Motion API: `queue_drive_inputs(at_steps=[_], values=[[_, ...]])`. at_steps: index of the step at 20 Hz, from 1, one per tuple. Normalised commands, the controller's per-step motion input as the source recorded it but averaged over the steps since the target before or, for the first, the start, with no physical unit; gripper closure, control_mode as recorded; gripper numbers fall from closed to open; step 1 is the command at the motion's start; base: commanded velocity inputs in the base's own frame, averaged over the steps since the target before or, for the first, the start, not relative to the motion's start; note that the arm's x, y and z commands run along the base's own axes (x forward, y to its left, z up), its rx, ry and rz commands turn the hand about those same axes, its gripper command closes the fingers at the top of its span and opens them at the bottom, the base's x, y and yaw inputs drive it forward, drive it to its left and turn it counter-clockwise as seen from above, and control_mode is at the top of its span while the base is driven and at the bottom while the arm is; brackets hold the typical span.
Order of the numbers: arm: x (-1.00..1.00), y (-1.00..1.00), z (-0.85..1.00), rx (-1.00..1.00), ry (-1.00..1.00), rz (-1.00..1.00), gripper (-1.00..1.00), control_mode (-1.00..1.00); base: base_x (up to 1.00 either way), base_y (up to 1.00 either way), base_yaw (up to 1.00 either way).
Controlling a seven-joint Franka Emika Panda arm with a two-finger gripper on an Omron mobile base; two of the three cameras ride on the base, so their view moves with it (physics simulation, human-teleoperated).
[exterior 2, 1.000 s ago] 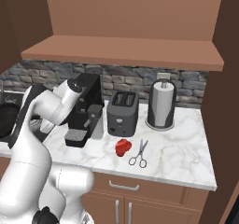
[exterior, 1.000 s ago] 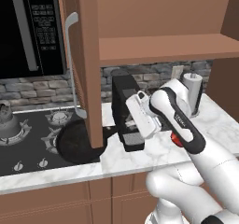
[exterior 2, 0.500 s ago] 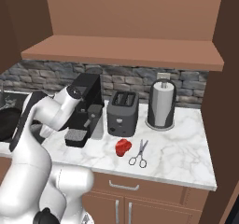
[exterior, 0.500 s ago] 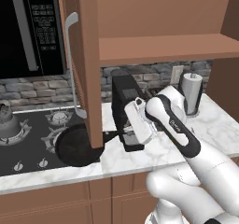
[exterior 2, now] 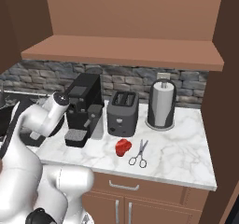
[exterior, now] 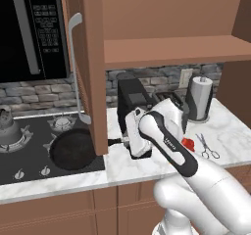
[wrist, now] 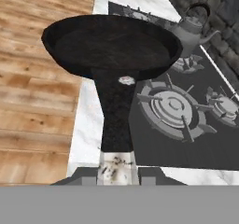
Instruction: Pick the pan from the cabinet and place it on the stove. Then turn on the stove burner for the pan.
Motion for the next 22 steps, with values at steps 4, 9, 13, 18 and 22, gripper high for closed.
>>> queue_drive_inputs(at_steps=[4, 9, 13, 18, 22], values=[[0.16, 0.26, -0.09, 0.0, 0.04, -0.18, 1.0, -1.0, 0.0, 0.0, 0.0], [0.18, 0.16, -0.11, 0.0, 0.06, -0.17, 1.0, -1.0, 0.0, 0.0, 0.0], [0.18, 0.12, -0.11, 0.0, 0.08, -0.16, 1.0, -1.0, 0.0, 0.0, 0.0], [0.14, 0.16, -0.16, 0.0, 0.08, -0.15, 1.0, -1.0, 0.0, 0.0, 0.0], [0.13, 0.2, -0.21, 0.0, 0.1, -0.13, 1.0, -1.0, 0.0, 0.0, 0.0]])
